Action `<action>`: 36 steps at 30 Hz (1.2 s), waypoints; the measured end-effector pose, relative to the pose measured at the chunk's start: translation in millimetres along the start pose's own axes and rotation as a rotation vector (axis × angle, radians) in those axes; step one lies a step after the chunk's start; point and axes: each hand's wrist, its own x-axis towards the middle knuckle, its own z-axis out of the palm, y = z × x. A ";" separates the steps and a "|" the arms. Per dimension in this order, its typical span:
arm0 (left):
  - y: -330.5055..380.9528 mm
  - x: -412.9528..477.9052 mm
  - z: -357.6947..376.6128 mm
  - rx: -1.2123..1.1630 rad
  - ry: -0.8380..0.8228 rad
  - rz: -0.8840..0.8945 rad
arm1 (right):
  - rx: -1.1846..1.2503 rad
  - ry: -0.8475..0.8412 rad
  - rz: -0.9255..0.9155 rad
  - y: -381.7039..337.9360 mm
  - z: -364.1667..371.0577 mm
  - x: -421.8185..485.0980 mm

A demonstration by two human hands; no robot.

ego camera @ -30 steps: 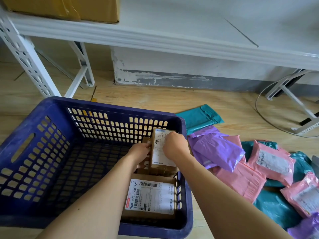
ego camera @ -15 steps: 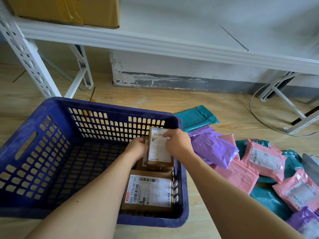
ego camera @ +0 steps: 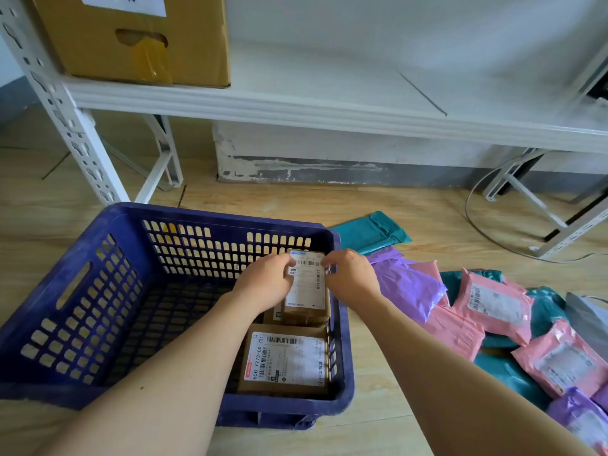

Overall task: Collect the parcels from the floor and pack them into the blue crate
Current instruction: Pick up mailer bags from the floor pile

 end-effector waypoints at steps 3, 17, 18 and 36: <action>16.3 -6.2 0.0 0.031 -0.017 0.065 | 0.014 0.004 -0.010 0.8 -7.9 -8.3; 80.7 -18.4 17.6 0.107 -0.041 0.264 | 0.060 0.128 0.149 71.4 -52.1 -40.9; 84.8 -17.7 20.2 0.119 -0.041 0.276 | 0.066 0.144 0.149 76.7 -56.7 -41.2; 152.1 26.0 121.2 0.227 -0.196 0.422 | 0.253 0.258 0.505 233.8 -52.8 -38.3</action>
